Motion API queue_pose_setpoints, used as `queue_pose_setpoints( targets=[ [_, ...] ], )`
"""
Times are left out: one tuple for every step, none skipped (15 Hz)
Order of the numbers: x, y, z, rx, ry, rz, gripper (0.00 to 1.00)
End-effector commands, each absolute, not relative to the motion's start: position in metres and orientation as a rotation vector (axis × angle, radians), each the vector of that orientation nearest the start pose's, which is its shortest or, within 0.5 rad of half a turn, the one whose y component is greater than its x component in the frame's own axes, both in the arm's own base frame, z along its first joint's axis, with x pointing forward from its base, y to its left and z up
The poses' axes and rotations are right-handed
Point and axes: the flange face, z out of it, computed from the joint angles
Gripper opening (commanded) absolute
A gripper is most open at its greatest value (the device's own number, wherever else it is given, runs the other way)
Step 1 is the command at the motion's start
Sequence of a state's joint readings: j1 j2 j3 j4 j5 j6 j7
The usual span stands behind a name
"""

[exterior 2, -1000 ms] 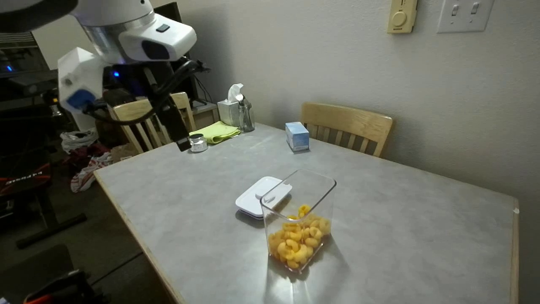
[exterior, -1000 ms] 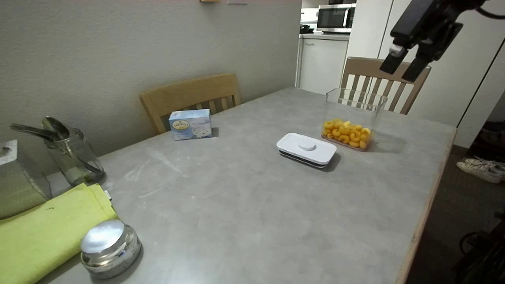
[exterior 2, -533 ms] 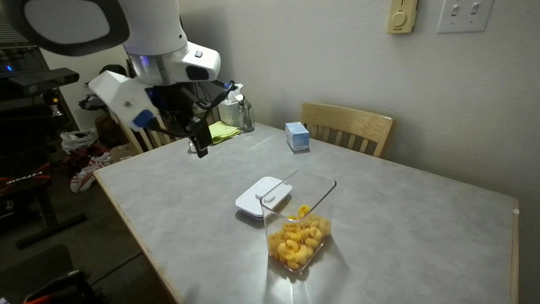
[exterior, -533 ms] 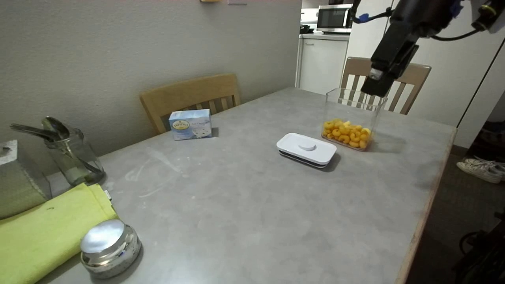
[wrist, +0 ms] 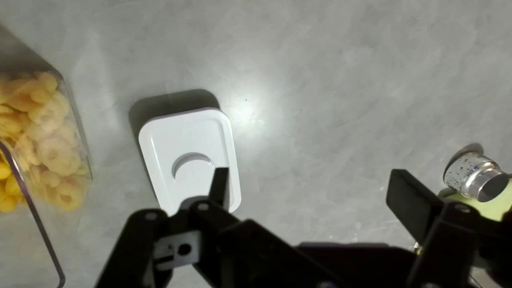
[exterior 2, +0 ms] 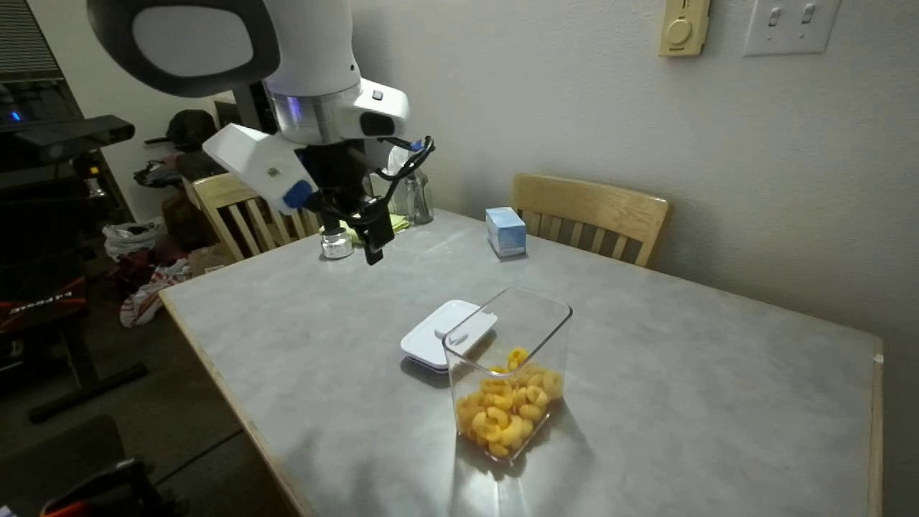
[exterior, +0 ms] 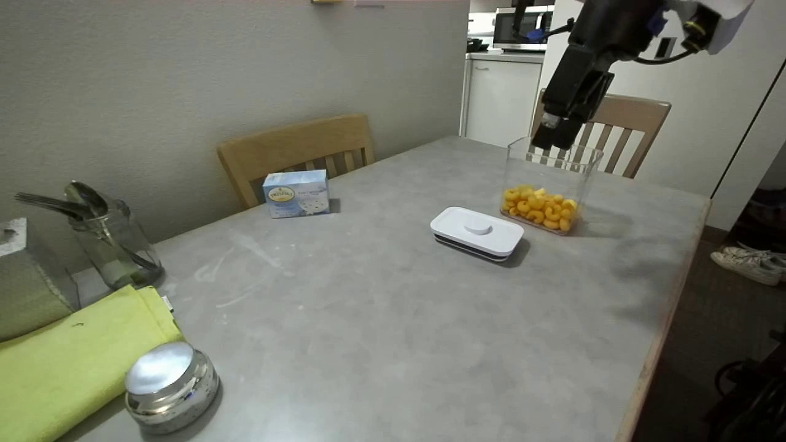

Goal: Pick up the white lid from the table and put it on the container.

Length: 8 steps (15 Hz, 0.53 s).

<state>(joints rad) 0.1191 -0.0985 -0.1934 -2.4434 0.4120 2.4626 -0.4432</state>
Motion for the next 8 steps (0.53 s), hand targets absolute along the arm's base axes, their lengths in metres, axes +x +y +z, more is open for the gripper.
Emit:
queue_pose_setpoints(
  targets=[
    [0.490,-0.038,0.338,-2.925,-0.126,-0.255,1.00],
    [0.495,-0.039,0.334,-2.959,-0.182,-0.251,1.00],
    [0.502,-0.038,0.330,-2.978,-0.238,-0.233,1.00],
    [0.508,-0.038,0.326,-3.002,-0.286,-0.220,1.00],
    [0.517,-0.038,0.321,-3.016,-0.338,-0.204,1.00],
    [0.524,-0.038,0.319,-3.022,-0.377,-0.189,1.00],
    [0.533,-0.038,0.314,-3.024,-0.416,-0.182,1.00],
    [0.541,-0.037,0.309,-3.024,-0.456,-0.183,1.00]
  ],
)
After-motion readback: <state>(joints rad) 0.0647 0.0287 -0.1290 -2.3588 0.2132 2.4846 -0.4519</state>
